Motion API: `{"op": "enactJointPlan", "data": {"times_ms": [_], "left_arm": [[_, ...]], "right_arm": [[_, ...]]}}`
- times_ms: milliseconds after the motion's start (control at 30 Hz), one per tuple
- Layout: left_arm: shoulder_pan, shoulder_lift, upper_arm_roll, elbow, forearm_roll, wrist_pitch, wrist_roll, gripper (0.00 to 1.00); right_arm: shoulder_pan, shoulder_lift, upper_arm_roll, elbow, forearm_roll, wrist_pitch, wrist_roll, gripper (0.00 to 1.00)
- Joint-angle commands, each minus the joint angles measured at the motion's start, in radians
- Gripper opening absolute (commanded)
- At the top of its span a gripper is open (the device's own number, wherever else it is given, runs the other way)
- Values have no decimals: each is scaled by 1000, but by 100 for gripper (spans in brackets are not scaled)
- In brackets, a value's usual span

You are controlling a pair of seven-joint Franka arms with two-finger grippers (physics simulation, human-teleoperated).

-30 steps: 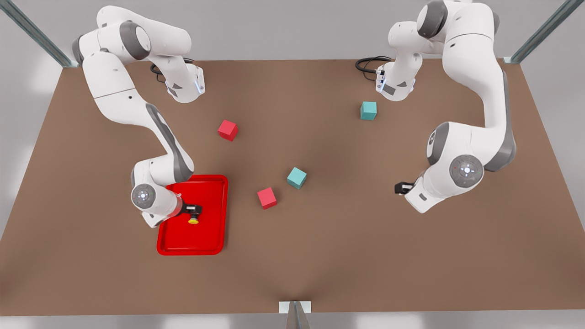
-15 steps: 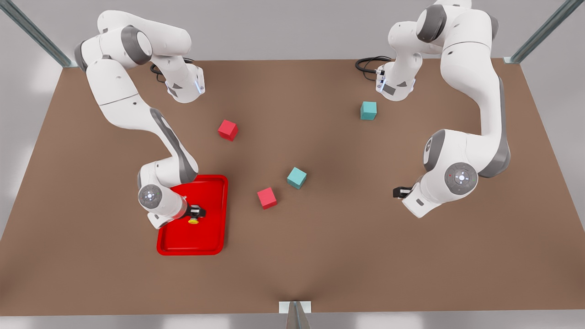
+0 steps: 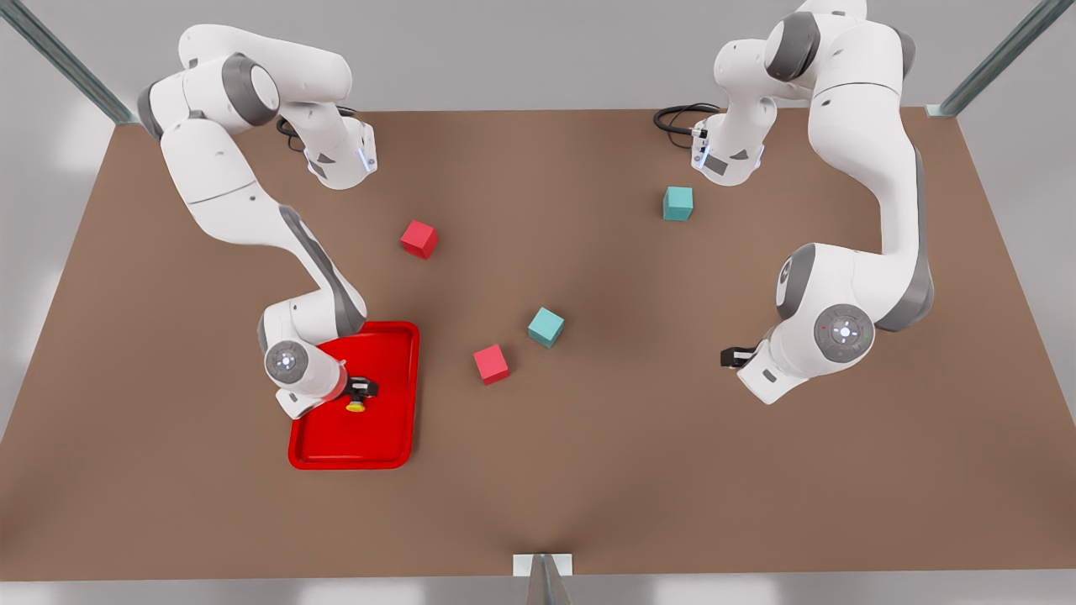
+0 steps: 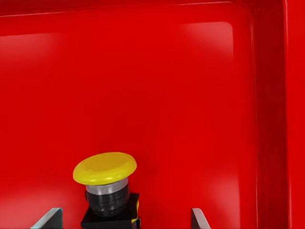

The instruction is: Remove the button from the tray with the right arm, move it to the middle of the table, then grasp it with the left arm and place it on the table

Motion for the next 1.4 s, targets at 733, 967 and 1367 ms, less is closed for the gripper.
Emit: {"op": "enactJointPlan", "data": {"times_ms": [733, 967, 1367], "left_arm": [[0, 3, 0, 1, 1, 1, -3, 100], [0, 0, 0, 2, 1, -1, -4, 100], [14, -11, 1, 1, 2, -13, -1, 100]], "right_arm": [[-5, 15, 1, 8, -10, 9, 14, 63], [-5, 18, 1, 10, -10, 6, 15, 42], [447, -16, -288, 349, 364, -305, 63, 41]]}}
